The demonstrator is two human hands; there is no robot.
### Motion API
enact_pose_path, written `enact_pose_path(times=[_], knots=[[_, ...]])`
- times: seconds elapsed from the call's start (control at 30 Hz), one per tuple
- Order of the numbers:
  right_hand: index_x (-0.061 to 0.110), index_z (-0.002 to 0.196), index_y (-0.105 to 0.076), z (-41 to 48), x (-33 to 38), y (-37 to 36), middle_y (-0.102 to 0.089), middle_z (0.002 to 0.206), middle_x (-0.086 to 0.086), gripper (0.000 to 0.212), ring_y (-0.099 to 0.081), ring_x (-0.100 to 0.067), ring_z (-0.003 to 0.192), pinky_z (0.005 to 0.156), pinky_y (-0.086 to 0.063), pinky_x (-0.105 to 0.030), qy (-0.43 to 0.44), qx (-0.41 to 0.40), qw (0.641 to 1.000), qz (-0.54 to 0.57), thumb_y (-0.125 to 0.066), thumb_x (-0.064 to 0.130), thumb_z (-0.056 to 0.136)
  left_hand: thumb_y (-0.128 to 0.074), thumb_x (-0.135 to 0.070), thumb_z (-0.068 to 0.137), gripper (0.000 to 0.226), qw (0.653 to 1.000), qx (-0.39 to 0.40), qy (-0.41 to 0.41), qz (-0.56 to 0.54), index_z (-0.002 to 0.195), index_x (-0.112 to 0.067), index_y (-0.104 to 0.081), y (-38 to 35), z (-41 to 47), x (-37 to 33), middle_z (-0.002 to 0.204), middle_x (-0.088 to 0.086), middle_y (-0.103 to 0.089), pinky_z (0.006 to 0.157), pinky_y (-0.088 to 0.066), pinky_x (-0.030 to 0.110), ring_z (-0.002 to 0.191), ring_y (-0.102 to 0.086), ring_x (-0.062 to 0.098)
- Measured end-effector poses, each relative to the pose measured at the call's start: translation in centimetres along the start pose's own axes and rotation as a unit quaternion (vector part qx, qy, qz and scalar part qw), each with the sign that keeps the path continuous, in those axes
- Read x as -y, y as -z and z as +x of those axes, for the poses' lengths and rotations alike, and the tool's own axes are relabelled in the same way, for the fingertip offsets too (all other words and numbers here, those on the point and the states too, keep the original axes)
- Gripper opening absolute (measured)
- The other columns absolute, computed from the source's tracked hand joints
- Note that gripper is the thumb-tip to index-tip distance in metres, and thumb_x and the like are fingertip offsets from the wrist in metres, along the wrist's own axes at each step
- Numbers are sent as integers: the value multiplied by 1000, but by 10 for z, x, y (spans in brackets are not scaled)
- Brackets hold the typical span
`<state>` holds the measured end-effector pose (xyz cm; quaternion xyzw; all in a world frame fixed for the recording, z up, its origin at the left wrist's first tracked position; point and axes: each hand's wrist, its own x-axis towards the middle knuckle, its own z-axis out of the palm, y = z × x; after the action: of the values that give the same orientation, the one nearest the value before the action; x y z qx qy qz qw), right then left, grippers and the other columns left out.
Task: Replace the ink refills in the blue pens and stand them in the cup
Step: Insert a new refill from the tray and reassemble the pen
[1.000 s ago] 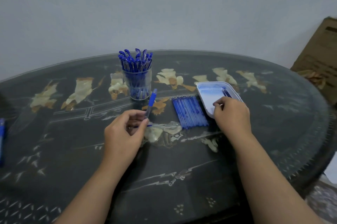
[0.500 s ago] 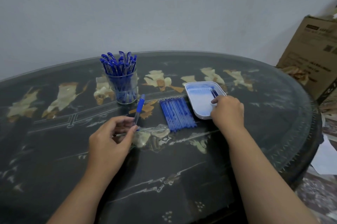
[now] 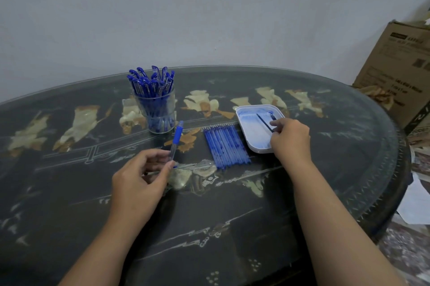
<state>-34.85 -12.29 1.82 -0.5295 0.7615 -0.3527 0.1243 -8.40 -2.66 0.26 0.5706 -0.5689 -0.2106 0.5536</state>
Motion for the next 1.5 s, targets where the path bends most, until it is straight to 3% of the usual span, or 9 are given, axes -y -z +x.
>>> enact_pose_path(times=[0.17, 0.33, 0.5, 0.67, 0.8, 0.9, 1.13, 1.3, 1.5], knots=[[15, 109, -73, -12, 19, 7, -72, 108, -2, 28, -62, -14, 98, 83, -41, -20, 3, 46, 989, 142, -55, 2, 93, -76, -3, 79, 23, 1000, -2, 11, 1, 90, -22, -70, 0, 0, 1, 84, -6, -71, 66, -49, 6, 77, -66, 2], [18, 99, -73, -32, 45, 8, -71, 90, 8, 29, -63, -4, 85, 63, -43, -7, -18, 141, 938, 315, -55, -4, 93, -76, -4, 79, 24, 1000, 3, 10, -6, 89, -24, -69, 1, 0, 1, 83, -6, -71, 66, -49, 7, 77, -67, 1], [21, 102, -71, -57, 73, -2, -73, 97, 6, 33, -65, -6, 88, 64, -46, -17, -26, 241, 857, 454, -57, -6, 91, -75, -1, 78, 27, 999, 25, -14, -19, 90, -25, -70, 0, -2, 0, 84, -7, -72, 70, -53, 13, 80, -68, 5], [11, 113, -65, -75, 98, -5, -65, 87, -5, 33, -63, -14, 73, 60, -54, -26, -93, 277, 712, 639, -56, -9, 90, -74, 1, 80, 27, 998, 52, -39, -22, 92, -23, -71, 1, -2, 4, 86, -5, -72, 72, -56, 26, 82, -69, 10], [11, 114, -65, -74, 99, -2, -64, 80, -3, 31, -63, -13, 71, 66, -59, -35, -105, 276, 665, 687, -54, -8, 91, -74, 1, 80, 30, 996, 58, -63, -9, 94, -24, -71, 3, -1, 6, 90, -12, -71, 75, -55, 23, 84, -69, 9], [11, 112, -66, -72, 96, 0, -64, 82, -4, 30, -63, -14, 73, 68, -60, -40, -112, 273, 650, 700, -54, -7, 91, -74, 1, 80, 31, 995, 62, -72, -3, 94, -27, -70, 3, -1, 8, 91, -13, -70, 74, -54, 21, 84, -69, 9], [8, 113, -65, -73, 96, -5, -64, 80, -4, 30, -61, -16, 74, 62, -58, -36, -115, 286, 641, 703, -54, -8, 91, -74, 2, 80, 30, 995, 62, -84, 6, 94, -25, -71, 3, -1, 8, 88, -9, -71, 74, -53, 18, 82, -68, 7], [9, 112, -66, -74, 96, -4, -64, 79, -4, 30, -63, -14, 71, 64, -58, -36, -87, 276, 666, 688, -55, -8, 91, -75, 1, 80, 32, 994, 60, -88, 15, 95, -26, -71, 3, 0, 9, 89, -10, -71, 75, -53, 18, 82, -68, 7], [11, 110, -67, -77, 98, -6, -64, 83, -3, 31, -64, -15, 74, 62, -57, -31, -81, 283, 668, 683, -55, -9, 90, -75, 2, 79, 30, 993, 60, -96, 22, 95, -24, -71, 3, -1, 9, 89, -10, -70, 73, -51, 13, 81, -67, 5]])
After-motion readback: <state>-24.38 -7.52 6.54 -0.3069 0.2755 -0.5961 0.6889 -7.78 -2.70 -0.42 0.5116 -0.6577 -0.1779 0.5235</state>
